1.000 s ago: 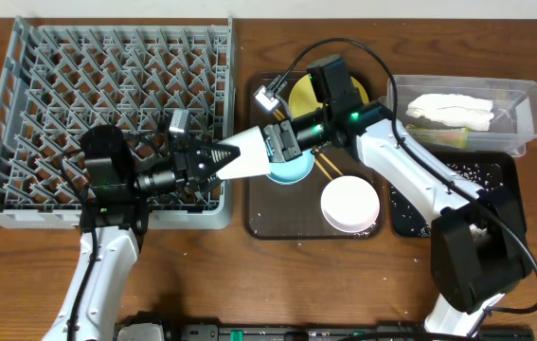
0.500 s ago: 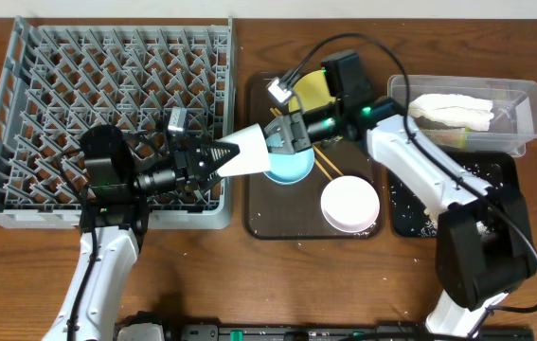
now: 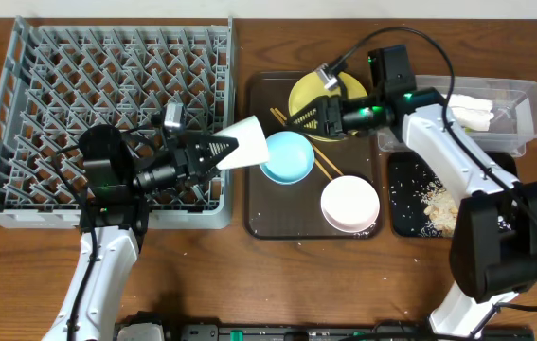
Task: Sort waste into correct bins and load items into the dishwasher
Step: 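Carry the pale green cup left and lower it into the dish rack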
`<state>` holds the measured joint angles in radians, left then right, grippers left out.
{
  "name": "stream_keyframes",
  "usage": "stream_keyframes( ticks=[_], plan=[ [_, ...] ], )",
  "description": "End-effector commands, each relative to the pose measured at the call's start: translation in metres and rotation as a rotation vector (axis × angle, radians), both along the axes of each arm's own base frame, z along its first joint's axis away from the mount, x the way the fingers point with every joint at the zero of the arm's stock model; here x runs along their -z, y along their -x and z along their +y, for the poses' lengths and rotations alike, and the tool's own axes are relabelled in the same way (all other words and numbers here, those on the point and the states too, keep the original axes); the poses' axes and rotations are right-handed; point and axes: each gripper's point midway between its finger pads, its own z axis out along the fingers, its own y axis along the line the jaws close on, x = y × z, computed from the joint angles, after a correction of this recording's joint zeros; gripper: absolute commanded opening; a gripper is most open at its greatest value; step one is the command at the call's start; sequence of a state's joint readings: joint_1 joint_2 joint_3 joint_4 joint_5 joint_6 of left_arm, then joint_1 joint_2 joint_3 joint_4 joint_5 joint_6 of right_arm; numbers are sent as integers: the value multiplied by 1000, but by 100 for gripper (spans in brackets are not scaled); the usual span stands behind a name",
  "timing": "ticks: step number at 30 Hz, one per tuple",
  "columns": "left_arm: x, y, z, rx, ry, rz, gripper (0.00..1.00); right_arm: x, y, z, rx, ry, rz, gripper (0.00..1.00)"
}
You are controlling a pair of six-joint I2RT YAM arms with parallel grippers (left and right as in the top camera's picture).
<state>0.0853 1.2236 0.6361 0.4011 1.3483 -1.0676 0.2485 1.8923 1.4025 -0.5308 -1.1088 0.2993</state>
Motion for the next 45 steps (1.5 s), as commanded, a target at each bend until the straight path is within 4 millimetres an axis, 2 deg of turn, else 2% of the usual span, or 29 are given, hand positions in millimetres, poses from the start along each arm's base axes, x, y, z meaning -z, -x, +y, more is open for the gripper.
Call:
stream_keyframes(
  ticks=[1, 3, 5, 11, 17, 22, 28, 31, 34, 39, 45],
  plan=[
    [-3, -15, 7, -77, -34, -49, 26, 15, -9, -11, 48, 102, -43, 70],
    [-2, -19, 9, -105, -42, -47, 26, 14, -8, -11, 55, 127, -60, 73],
    [-1, -23, 11, -133, -50, -47, 25, 11, -8, -14, 73, 175, -94, 80],
    [0, -31, 16, -184, -67, -46, 26, -15, -4, -31, 147, 330, -231, 98],
    [-4, -40, 21, -215, -142, -32, 26, -54, 8, -46, 214, 434, -371, 99],
    [-9, -46, 34, -272, -306, -9, 26, -74, 15, -58, 268, 490, -433, 99],
    [-9, -36, 66, -368, -615, 68, 26, -76, 19, -62, 278, 506, -434, 99],
    [1, -23, 89, -424, -816, 139, 26, -75, 18, -63, 281, 514, -432, 99],
    [16, -8, 104, -443, -972, 210, 26, -74, 18, -64, 284, 521, -430, 99],
    [36, 11, 106, -408, -1149, 271, 26, -73, 18, -64, 283, 522, -429, 99],
    [56, 15, 103, -355, -1306, 299, 26, -72, 20, -65, 279, 526, -420, 99]
  ],
)
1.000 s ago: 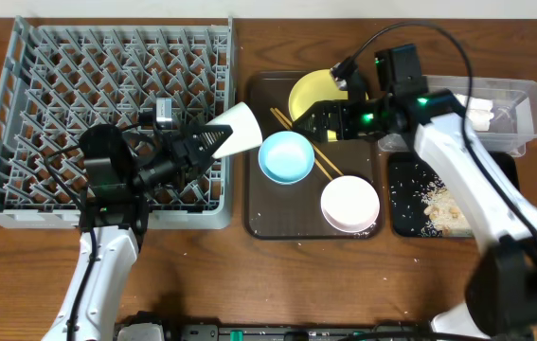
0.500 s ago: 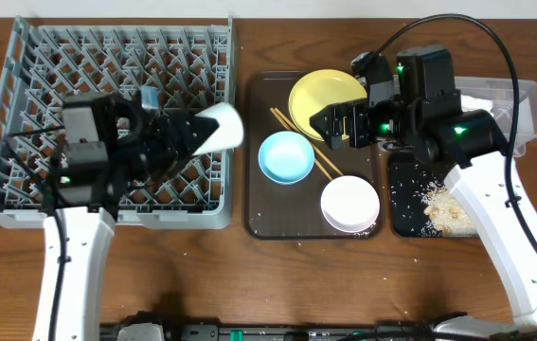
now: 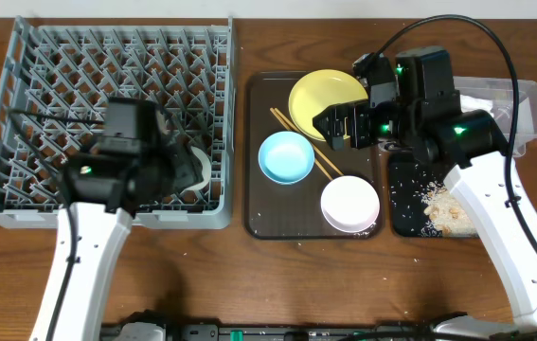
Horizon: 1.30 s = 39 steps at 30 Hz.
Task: Sort waste into correct bins and load items into the dishwasher
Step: 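Carry the pale green cup left and lower it into the dish rack, then move the left gripper to the light blue bowl on the tray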
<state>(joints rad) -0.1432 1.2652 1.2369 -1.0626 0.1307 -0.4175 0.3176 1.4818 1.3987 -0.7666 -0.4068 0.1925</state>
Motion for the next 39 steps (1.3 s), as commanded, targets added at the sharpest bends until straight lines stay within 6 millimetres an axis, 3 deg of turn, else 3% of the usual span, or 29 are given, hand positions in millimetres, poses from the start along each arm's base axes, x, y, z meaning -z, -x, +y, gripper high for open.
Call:
stream_keyframes(
  ticks=[1, 12, 20, 25, 29, 35, 39],
  plan=[
    [10, -6, 14, -4, -146, 28, 26, -3, 3, 0, -12, 12, -14, 99],
    [66, -16, 9, 20, -178, 224, 27, 0, 6, -1, -18, 22, -2, 99],
    [85, -18, 8, 24, -188, 285, 45, 0, 6, -1, -21, 24, -3, 99],
    [86, -19, 8, 23, -187, 281, 70, 2, 8, 0, -26, 32, 0, 99],
    [85, -20, 8, 29, -189, 279, 83, 2, 8, 0, -27, 33, -1, 99],
    [68, -28, 7, 39, -186, 248, 86, 2, 8, 0, -27, 33, -1, 99],
    [39, -37, -1, 75, -160, 192, 86, 2, 6, -2, -17, 43, -5, 99]
  ],
)
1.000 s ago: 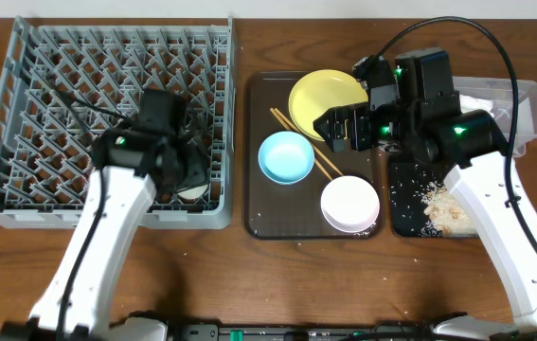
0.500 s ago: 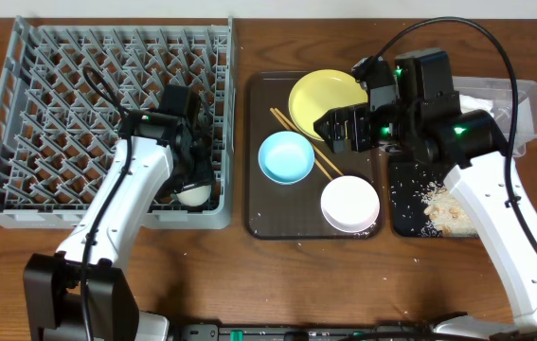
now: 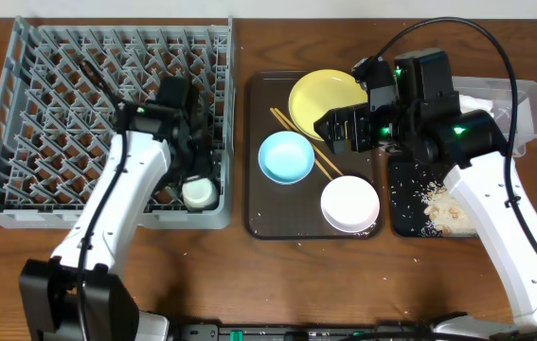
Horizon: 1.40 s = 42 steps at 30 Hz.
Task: Sort waste into correct bins and load items into the dishwasher
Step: 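Move the left gripper to the light blue bowl on the tray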
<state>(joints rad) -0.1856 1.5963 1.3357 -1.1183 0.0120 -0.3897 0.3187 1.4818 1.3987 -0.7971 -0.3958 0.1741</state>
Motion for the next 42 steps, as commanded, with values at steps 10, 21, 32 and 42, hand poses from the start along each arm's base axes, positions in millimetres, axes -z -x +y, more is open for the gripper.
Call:
stream_keyframes(
  ticks=[10, 21, 32, 42],
  plan=[
    [-71, -32, -105, 331, 211, -264, 86, -7, -7, -20, 56, 36, -41, 99],
    [-32, -36, -144, 450, 148, -210, 86, -60, 3, -85, 260, 40, -162, 99],
    [28, -63, -159, 767, 70, -175, 85, -51, 13, -88, 261, 57, -109, 99],
    [56, -76, -165, 877, 47, -173, 84, -46, 18, -88, 259, 65, -83, 99]
  ],
)
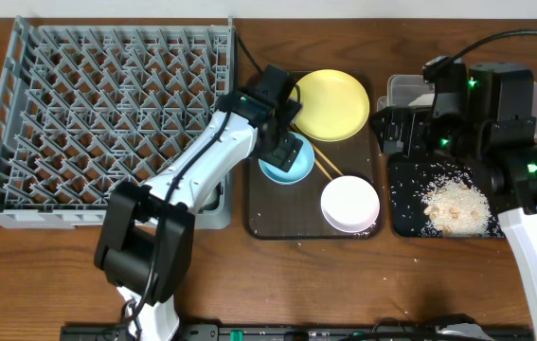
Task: Sort waste into correct bins and load items into the dishwasher
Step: 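Move the left gripper to the light blue bowl on the tray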
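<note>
My left gripper (285, 152) is down over the light blue bowl (277, 170) on the brown tray (254, 204), its fingers spread at the bowl's far rim. A yellow plate (330, 92), a white bowl (350, 204) and wooden chopsticks (328, 165) also lie on the tray. The grey dish rack (98, 104) stands at the left; my left arm hides its front right corner. My right gripper (388, 131) hangs open and empty at the right edge of the tray, above the black tray's near corner.
A black tray (448, 201) with scattered food crumbs lies to the right of the brown tray. Behind it a clear plastic container (408, 90) is mostly hidden by my right arm. The table edge runs along the bottom.
My left gripper has left the rack's front right corner and is now over the blue bowl on the tray. My right gripper has moved right, from the yellow plate to the black tray's edge.
My left gripper held a white cup beside the rack while the right one was at the yellow plate. Then the left was over the rack, and later the cup stood in the rack's front right corner. Now the left is at the blue bowl and the right has drawn back.
</note>
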`<state>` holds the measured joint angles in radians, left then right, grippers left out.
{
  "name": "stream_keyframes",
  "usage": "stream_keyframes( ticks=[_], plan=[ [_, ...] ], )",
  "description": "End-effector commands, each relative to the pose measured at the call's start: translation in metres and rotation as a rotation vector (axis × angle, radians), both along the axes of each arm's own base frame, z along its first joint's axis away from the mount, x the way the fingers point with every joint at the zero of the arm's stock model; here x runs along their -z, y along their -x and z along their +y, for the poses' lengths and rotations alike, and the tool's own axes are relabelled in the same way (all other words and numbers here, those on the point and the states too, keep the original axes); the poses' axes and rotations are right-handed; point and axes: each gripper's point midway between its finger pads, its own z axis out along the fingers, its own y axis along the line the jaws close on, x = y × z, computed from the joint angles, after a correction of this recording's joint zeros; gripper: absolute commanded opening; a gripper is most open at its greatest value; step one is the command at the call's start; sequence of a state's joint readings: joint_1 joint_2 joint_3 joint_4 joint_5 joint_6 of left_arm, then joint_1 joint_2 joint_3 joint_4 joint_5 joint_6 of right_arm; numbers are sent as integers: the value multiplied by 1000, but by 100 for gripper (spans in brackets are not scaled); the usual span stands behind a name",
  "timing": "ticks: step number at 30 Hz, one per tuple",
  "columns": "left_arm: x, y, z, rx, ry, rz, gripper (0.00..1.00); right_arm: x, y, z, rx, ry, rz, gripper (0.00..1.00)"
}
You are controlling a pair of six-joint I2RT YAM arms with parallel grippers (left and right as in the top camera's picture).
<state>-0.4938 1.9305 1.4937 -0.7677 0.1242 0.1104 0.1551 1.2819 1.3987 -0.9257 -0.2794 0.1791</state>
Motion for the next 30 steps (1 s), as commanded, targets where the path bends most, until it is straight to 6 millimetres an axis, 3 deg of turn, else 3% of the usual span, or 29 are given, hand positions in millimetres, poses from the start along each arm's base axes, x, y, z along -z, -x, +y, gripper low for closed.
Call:
stream_keyframes(
  ticks=[1, 15, 23, 28, 30],
  plan=[
    [5, -7, -2, 58, -22, -21, 84, -1, 0, -2, 15, -2, 5, 99],
    [27, -20, -9, 91, -25, -40, 83, 0, 1, -2, 15, -1, 11, 99],
    [33, -27, 2, 70, -89, -62, 74, 0, 1, -2, 15, -1, 11, 99],
    [34, -26, 2, 66, -89, -57, 59, 0, 1, -2, 15, 0, 11, 99],
    [36, -25, 3, 63, -92, -50, 58, 0, 1, -2, 15, -1, 11, 99]
  ],
)
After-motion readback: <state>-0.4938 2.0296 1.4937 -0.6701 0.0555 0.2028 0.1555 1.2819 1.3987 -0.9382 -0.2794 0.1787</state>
